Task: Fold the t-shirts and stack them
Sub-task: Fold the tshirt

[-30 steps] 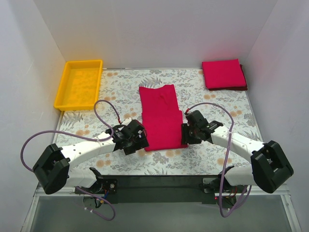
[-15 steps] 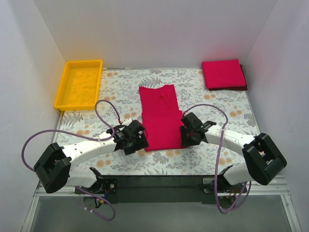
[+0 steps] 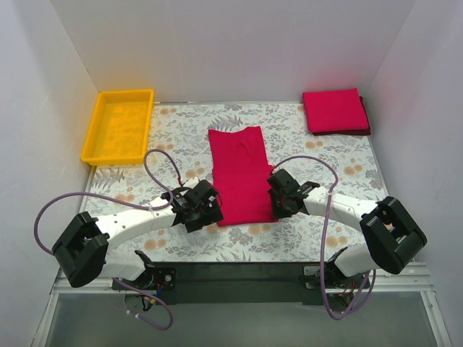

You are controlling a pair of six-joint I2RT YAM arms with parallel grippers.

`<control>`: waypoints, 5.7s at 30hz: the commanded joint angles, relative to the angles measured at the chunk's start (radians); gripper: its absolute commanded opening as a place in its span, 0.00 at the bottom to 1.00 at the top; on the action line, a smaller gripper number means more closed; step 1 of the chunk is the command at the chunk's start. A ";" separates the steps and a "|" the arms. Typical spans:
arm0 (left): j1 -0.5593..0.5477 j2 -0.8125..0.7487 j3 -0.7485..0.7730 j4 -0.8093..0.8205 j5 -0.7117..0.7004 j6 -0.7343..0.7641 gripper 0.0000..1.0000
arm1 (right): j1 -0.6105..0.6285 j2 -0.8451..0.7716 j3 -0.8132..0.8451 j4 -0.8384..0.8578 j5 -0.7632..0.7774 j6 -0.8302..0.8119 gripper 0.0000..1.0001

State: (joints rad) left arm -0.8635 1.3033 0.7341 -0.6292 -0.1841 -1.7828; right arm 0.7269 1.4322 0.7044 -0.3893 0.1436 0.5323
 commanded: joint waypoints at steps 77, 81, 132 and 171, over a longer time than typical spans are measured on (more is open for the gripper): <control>-0.398 -0.047 0.168 -0.520 0.166 -0.251 0.00 | 0.259 -0.300 0.109 -0.712 -0.211 0.035 0.01; -0.252 -0.053 0.286 -0.530 0.133 -0.083 0.00 | 0.224 -0.218 0.289 -0.778 -0.103 -0.032 0.02; 0.515 0.456 0.625 -0.066 0.206 0.467 0.00 | -0.219 0.608 1.170 -0.543 -0.019 -0.407 0.01; 0.455 0.128 0.308 0.322 0.351 0.500 0.62 | -0.270 0.220 0.633 0.103 -0.389 -0.425 0.49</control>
State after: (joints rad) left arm -0.3943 1.4429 1.1091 -0.4164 0.0555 -1.2896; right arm 0.4763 1.6749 1.4014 -0.4507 -0.0669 0.1333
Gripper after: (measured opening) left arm 0.621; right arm 0.494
